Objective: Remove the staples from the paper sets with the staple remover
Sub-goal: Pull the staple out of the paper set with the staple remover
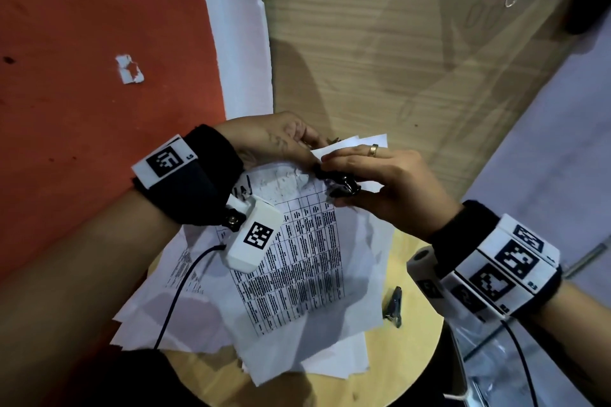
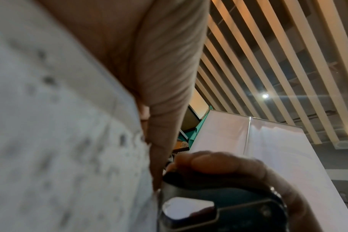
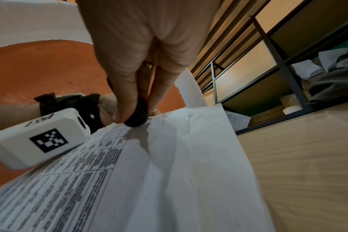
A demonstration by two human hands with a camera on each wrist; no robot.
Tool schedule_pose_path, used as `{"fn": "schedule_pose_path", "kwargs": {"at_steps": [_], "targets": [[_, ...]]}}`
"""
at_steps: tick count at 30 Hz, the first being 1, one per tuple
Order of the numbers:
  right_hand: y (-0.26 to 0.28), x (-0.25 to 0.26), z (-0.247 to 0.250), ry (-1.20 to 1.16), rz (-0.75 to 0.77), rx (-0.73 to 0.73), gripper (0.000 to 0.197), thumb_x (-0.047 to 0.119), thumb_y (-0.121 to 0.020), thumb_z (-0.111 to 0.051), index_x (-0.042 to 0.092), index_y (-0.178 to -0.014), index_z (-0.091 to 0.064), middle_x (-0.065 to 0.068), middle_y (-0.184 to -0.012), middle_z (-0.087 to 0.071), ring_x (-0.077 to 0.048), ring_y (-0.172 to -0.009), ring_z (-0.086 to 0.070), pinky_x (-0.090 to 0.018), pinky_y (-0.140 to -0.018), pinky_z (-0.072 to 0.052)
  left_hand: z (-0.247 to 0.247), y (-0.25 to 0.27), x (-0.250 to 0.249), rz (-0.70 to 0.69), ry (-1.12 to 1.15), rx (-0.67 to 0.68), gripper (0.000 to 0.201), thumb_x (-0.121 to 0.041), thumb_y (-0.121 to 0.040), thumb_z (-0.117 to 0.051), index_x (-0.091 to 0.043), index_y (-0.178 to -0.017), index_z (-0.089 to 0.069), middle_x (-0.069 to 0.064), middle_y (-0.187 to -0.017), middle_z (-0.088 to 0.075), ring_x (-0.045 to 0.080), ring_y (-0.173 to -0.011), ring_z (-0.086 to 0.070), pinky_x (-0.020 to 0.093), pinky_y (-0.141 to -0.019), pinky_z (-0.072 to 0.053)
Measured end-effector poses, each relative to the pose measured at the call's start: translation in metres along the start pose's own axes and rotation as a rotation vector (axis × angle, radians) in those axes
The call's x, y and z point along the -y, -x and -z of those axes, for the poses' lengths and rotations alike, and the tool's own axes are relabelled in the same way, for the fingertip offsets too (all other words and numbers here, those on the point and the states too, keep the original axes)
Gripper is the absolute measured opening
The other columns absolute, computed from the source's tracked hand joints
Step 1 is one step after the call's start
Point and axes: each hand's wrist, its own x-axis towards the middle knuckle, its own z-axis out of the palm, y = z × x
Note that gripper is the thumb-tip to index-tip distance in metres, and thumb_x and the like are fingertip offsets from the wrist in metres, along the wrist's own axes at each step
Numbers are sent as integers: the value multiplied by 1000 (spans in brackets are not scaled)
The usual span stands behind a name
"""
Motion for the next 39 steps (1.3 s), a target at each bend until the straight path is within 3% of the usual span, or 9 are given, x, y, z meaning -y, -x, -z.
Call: {"fn": "schedule_pose_path", "kwargs": {"at_steps": [5,11,15,20,25,30,34,37,39], "targets": [[-2,-2,1,35,16,28,33,17,-70,-75,6,-101,-71,-2,-101,-70,-15,-92,-64,-37,-73,-52,-1,0,0,-6,15,6,23,16,-82,-55,-2,-93,-67,-5,-69,-72,2,-65,-64,13,-70,-50],[-3,-5,-1,60,36,28,29,16,-71,-75,6,-98,-71,-2,-97,-71,-19,-84,-67,-35,-67,-53,-1,-1,2,-5,31,-14,18,14,-81,-58,4,-94,-66,-2,-71,-72,5,-68,-66,15,-73,-52],[-4,-5,-2,44,32,3,27,15,-73,-75,5,-98,-71,-3,-93,-71,-22,-80,-67,-35,-64,-54,0,0,3,-3,39,-15,18,12,-81,-58,0,-91,-67,0,-75,-72,5,-69,-64,13,-71,-50],[0,-3,-2,-141,-103,-40,27,11,-73,-77,5,-98,-71,-6,-92,-69,-8,-82,-61,-11,-71,-51,-2,2,5,-29,106,5,32,16,-76,-61,-10,-92,-68,-1,-80,-74,6,-73,-66,14,-71,-51],[5,-3,-6,-317,-216,-153,32,10,-69,-80,4,-98,-70,-9,-92,-70,-15,-83,-65,-28,-69,-58,-5,0,6,-88,105,-37,29,10,-72,-68,-12,-91,-69,-2,-83,-75,6,-75,-68,15,-72,-53],[11,-5,-12,-417,-307,-293,36,9,-64,-83,9,-98,-70,-2,-94,-71,-12,-88,-68,-29,-77,-57,-8,-2,7,-139,47,-104,25,6,-76,-68,-10,-96,-68,-4,-89,-74,5,-82,-67,17,-79,-52],[14,-6,-18,-491,-383,-355,40,16,-62,-81,17,-100,-70,2,-95,-71,-20,-91,-69,-38,-83,-56,-11,-4,10,-174,42,-131,28,7,-76,-70,-13,-96,-66,-5,-96,-72,4,-91,-66,17,-86,-49],[14,-4,-21,-495,-394,-366,44,22,-61,-82,25,-102,-69,13,-91,-71,-14,-90,-69,-35,-83,-56,-11,-4,15,-180,81,-123,31,0,-73,-72,-10,-102,-66,3,-107,-71,9,-98,-65,21,-91,-49],[14,-5,-22,-511,-394,-365,43,28,-60,-82,26,-101,-69,14,-93,-71,-15,-91,-69,-36,-83,-56,-11,-4,19,-167,142,-116,33,-3,-73,-74,-6,-105,-66,8,-108,-70,12,-96,-65,25,-90,-50]]}}
